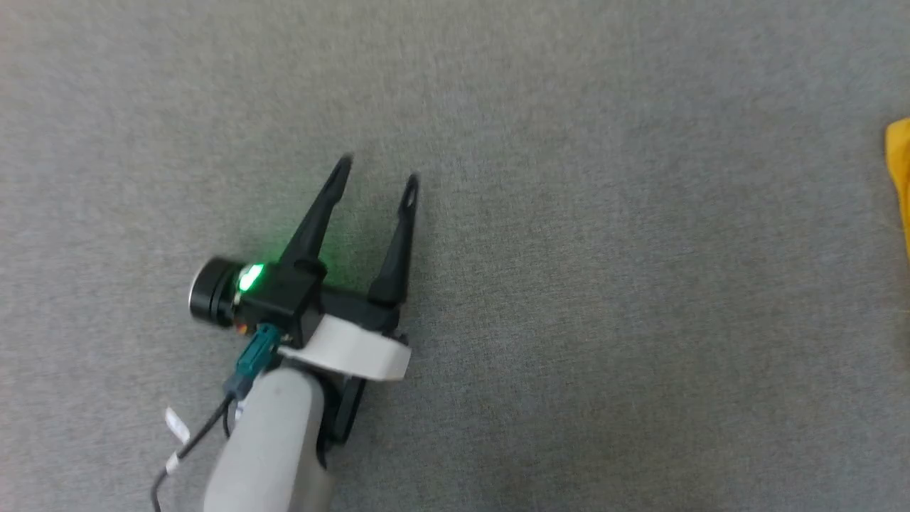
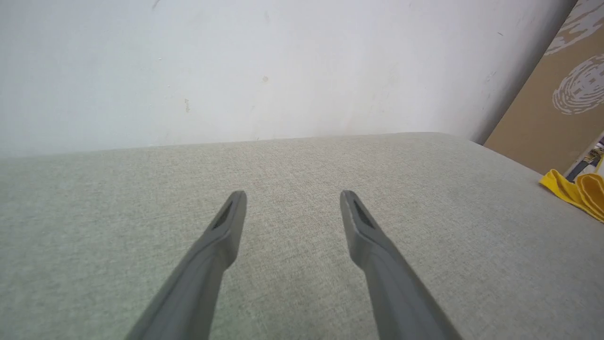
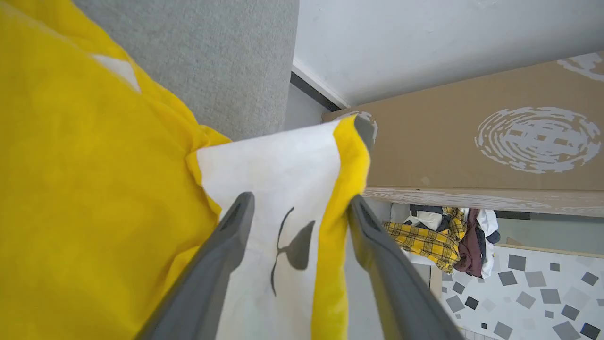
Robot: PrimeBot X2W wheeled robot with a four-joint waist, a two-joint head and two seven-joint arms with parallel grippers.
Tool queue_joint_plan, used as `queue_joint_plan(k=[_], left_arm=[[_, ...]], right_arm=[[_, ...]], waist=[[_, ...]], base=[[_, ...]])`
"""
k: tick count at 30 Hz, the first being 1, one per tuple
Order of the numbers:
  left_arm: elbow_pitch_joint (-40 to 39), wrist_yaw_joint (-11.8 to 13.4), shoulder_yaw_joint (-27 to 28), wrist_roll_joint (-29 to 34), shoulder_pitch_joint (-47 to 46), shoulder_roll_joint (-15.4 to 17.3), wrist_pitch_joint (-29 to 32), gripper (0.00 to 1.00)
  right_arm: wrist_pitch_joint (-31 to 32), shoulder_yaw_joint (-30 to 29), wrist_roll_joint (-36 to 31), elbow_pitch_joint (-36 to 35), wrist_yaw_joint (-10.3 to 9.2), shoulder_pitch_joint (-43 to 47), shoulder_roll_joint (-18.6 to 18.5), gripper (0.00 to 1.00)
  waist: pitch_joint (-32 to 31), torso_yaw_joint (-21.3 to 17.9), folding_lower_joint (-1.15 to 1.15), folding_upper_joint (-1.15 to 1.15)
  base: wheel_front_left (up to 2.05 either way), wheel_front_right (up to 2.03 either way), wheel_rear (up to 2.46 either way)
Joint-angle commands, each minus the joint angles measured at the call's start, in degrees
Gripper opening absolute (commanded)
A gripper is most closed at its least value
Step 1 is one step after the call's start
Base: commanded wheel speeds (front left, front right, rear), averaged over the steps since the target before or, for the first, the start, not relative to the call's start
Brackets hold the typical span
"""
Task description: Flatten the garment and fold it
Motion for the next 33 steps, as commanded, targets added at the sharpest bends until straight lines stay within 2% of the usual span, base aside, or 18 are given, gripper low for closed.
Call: queue_joint_plan(k=[1, 8, 14, 19, 25, 29, 33], left_arm=[[0.64, 0.35, 0.41, -0.5, 1.64, 0.39, 0.08, 1.0], [0.51, 1.29, 1.34, -1.82, 6.44, 0.0, 0.08, 1.0], [0.38, 2.53, 2.99, -3.07, 10.37, -0.16, 0.08, 1.0], [0.04, 3.8, 5.09, -3.22, 13.25, -0.2, 0.08, 1.0], [-0.63, 4.8, 7.35, -2.42, 16.38, -0.19, 0.08, 1.0], [-1.09, 5.28, 8.12, -1.91, 18.27, -0.2, 0.08, 1.0], [-0.92, 5.15, 7.92, -1.76, 19.43, -0.22, 0.08, 1.0]], right_arm=[[-0.01, 0.18, 0.05, -0.71, -0.14, -1.44, 0.17, 1.0], [0.37, 0.59, 4.05, -7.83, -0.14, -4.33, 2.23, 1.0], [-1.94, -2.34, 9.34, -17.05, -0.14, -2.65, 7.82, 1.0], [-4.29, -6.16, 11.02, -26.47, -0.14, 2.66, 15.84, 1.0], [-7.4, -9.49, 8.24, -36.5, -0.14, 12.6, 27.31, 1.0], [-8.53, -10.73, 8.14, -40.14, -0.14, 19.58, 34.96, 1.0], [-9.83, -10.88, 8.91, -41.17, -0.14, 25.84, 39.61, 1.0]], waist=[[-5.79, -0.92, -0.01, -0.01], [-14.9, -0.38, -0.01, -0.01], [-21.06, 1.59, -0.01, -0.01], [-24.58, 3.38, -0.01, -0.01], [-27.59, 5.21, -0.01, -0.01], [-29.06, 6.41, -0.01, -0.01], [-30.15, 7.73, -0.01, -0.01]], base=[[0.0, 0.0, 0.0], [0.0, 0.0, 0.0], [0.0, 0.0, 0.0], [0.0, 0.0, 0.0], [0.0, 0.0, 0.0], [0.0, 0.0, 0.0], [0.0, 0.0, 0.0]])
